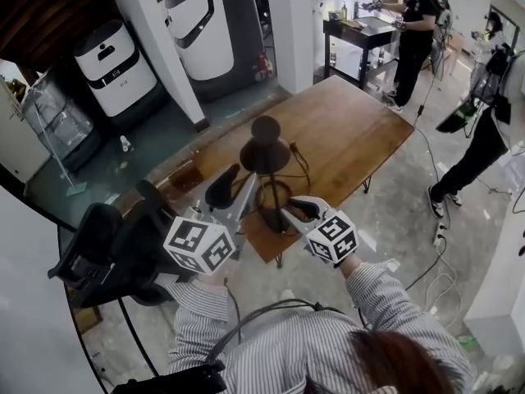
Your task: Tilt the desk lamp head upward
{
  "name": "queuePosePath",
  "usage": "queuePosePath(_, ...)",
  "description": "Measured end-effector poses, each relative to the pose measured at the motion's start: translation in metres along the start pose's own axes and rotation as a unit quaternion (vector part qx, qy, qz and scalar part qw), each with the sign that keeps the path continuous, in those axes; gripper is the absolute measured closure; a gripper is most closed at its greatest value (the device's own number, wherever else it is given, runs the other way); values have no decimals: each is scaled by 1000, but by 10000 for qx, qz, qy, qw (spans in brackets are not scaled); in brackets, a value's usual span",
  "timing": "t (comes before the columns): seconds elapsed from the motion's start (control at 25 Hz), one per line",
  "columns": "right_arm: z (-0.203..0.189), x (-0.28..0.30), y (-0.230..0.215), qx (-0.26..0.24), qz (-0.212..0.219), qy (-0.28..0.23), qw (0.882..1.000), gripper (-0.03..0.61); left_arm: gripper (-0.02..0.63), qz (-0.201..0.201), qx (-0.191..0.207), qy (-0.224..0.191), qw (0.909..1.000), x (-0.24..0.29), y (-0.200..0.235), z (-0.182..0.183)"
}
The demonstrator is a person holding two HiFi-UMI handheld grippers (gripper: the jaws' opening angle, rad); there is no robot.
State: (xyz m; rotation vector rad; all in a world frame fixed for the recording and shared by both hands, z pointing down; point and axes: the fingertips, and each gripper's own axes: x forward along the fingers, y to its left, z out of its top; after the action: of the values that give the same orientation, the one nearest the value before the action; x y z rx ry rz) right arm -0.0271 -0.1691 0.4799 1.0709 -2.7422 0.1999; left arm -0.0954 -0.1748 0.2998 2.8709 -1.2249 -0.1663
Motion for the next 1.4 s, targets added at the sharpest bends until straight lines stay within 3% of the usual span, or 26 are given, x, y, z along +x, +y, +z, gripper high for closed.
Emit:
queuePosePath(0.32,2,43,-17,-151,-14,0,9999,476,415,-619,372,-49,9974,24,14,20)
queuePosePath(0.52,-6,59,-21,-422,67,253,9988,476,379,-881,828,-102,9926,33,6,39)
queuePosePath(0.72,-7,69,-23,-575,121,354,9976,494,379,-1330,1325,-303,9818,40,-13,63)
queuePosePath(0.92,-9,78,-18,-617,282,457,9966,502,376,-1521,1885,-151,9701,40,-18,68)
queuePosePath(1.4,-11,82,-19,-501,455,406,9969,534,377,-2087,2392,62,9482,52,-44,78)
